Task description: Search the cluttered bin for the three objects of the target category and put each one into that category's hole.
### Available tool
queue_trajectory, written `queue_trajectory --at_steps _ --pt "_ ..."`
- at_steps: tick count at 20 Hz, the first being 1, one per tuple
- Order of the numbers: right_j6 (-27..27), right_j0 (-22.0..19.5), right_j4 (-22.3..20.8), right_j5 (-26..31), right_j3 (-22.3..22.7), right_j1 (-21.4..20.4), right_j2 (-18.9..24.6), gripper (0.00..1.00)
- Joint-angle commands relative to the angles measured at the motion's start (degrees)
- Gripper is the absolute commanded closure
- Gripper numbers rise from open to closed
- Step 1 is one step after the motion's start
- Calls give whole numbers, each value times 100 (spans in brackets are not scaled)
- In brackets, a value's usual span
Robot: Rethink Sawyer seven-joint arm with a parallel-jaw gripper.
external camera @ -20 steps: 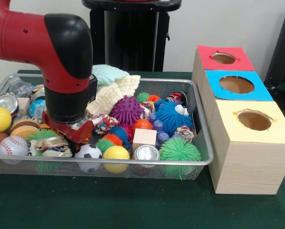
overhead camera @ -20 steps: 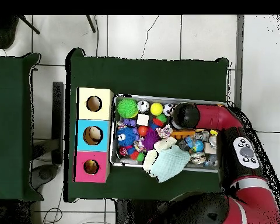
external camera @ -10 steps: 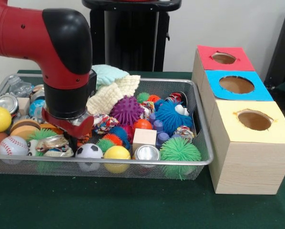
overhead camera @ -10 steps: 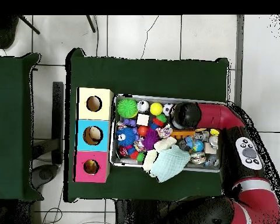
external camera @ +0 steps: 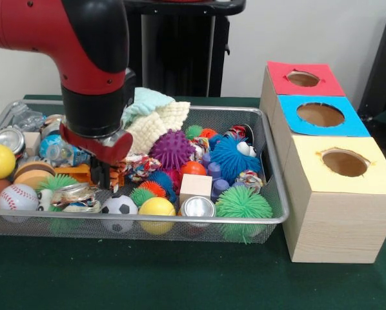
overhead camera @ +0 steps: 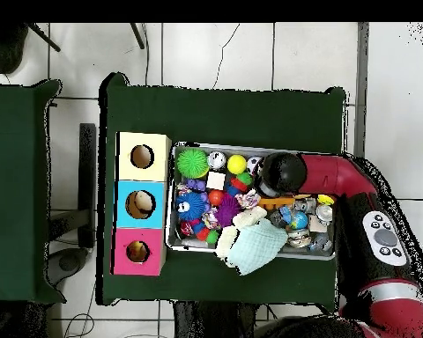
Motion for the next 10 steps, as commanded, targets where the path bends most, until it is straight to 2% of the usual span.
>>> queue_trajectory --at_steps 1,10 --pt "-1261 -22 153 573 668 -395 513 100" --pt "-952 124 269 714 888 -731 419 100"
